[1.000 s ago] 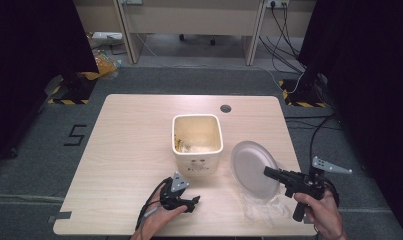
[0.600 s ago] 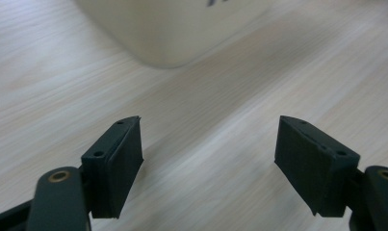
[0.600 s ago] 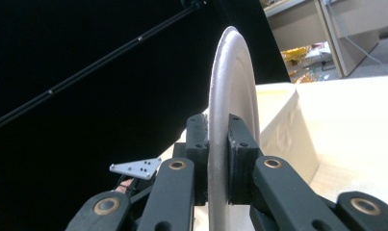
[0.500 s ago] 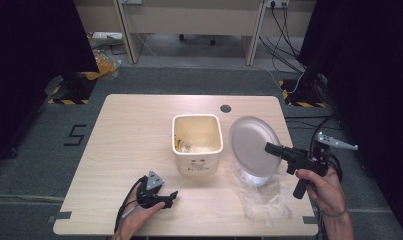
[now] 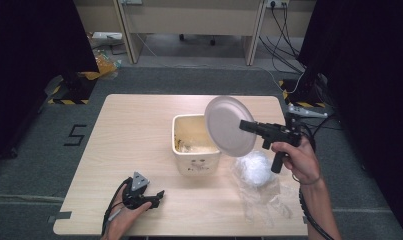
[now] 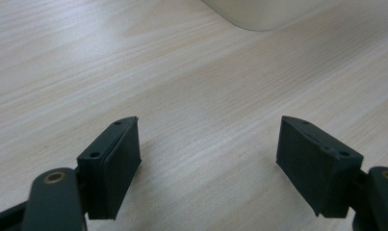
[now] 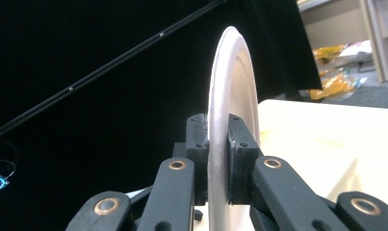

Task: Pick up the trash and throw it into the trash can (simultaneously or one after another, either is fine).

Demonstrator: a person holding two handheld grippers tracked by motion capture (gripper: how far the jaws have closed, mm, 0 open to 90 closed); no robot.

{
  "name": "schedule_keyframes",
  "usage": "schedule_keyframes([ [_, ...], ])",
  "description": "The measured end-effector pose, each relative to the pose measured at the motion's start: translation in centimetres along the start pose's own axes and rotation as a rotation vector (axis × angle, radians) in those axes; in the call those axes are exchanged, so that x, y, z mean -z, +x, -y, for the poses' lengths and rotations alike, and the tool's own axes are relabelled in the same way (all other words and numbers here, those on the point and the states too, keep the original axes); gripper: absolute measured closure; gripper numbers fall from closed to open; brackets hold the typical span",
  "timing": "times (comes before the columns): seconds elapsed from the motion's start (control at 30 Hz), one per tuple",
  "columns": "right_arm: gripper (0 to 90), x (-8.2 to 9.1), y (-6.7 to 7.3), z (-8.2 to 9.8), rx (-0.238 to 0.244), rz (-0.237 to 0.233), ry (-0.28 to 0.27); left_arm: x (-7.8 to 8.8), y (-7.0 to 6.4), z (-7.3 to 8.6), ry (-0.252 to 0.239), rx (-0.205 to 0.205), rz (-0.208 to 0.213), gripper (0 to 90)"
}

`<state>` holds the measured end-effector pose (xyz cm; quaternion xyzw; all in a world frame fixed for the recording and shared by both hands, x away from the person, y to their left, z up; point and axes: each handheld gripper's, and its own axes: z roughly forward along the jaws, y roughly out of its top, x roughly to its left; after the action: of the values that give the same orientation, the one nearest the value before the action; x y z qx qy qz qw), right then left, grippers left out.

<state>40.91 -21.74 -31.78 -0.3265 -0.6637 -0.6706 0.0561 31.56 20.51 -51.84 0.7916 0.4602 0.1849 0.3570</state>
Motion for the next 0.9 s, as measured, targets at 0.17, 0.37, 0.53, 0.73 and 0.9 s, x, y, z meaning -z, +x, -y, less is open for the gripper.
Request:
schedule_keyframes([
  [0.17,82.9,-3.2,-1.8,-0.2,-0.038,0.000,0.043,0.1,0.3,0.3,-0.002,0.005,-0.009,21.9],
  [0.37,83.0,-6.1,-3.8,0.2,-0.089,-0.013,0.066,0.0,0.3,0.5,-0.016,0.001,-0.016,18.9],
  [0.53,83.0,-8.8,-5.3,1.2,-0.133,-0.012,0.103,-0.2,0.3,0.5,-0.009,0.004,-0.024,15.0],
  [0.73,82.8,-10.9,-6.5,3.2,-0.160,-0.007,0.160,-0.2,0.3,0.5,-0.007,0.003,-0.022,14.3],
  [0.9,76.9,-11.1,-7.0,3.7,-0.164,0.031,0.184,-0.2,0.3,0.5,-0.005,0.001,-0.019,13.7],
])
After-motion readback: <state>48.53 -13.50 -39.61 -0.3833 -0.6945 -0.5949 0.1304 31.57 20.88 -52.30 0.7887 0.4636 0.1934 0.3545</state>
